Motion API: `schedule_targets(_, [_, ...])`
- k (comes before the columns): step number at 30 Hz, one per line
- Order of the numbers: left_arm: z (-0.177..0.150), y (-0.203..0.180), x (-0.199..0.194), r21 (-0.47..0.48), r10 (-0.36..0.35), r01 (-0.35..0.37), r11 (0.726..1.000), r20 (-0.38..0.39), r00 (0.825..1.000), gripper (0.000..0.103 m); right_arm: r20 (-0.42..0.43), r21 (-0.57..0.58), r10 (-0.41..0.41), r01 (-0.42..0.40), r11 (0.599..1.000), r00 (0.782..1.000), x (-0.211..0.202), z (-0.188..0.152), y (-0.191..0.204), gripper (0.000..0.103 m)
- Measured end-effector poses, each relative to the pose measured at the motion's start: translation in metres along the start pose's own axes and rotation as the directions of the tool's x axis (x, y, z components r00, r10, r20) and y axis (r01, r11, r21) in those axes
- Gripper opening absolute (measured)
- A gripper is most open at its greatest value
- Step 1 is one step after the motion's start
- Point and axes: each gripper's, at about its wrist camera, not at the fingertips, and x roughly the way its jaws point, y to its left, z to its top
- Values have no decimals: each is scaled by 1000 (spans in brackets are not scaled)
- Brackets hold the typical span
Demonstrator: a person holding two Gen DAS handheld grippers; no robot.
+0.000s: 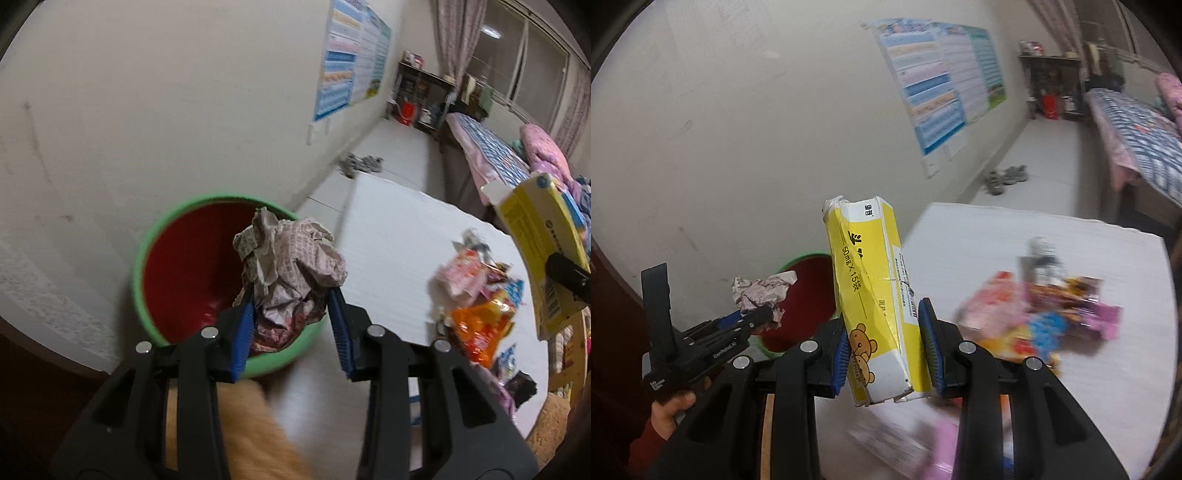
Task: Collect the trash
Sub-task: 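Grasp the crumpled paper ball with the left tool and lift it, then open the left tool over the bin while the right tool drops the tissue pack in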
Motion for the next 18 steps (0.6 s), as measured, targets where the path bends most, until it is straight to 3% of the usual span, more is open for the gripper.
schedule_targets(10, [14, 79, 16, -128, 60, -62, 990, -17, 998, 37, -129, -15, 86, -88, 996, 988, 92, 13, 61, 34])
schedule_targets(18, [25, 98, 43, -184, 42, -50, 982, -45, 998, 37, -199, 23, 95, -93, 995, 975, 139, 22, 74, 35])
